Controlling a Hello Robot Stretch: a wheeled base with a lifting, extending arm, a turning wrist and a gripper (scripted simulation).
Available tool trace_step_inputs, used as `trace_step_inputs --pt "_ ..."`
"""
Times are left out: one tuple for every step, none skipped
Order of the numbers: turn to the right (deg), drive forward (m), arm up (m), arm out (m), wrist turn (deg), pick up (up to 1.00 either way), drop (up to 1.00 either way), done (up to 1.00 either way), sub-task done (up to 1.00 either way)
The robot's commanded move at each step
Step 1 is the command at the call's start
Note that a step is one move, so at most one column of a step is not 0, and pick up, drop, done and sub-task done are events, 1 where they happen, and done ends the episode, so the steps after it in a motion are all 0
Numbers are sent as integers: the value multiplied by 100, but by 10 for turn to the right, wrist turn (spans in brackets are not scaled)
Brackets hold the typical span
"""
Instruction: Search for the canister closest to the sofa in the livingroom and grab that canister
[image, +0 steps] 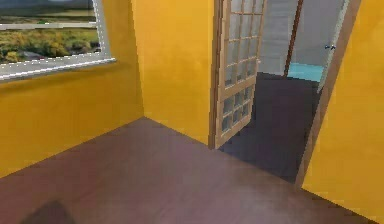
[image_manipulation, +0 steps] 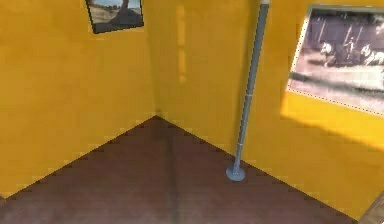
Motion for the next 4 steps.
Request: trace_step_inputs --pt "0 45 0 0 0 0 0 0 0" --pt "-450 0 0 0 0 0 0 0 0" --pt "0 25 0 0 0 0 0 0 0" --pt "-180 0 0 0 0 0 0 0 0"
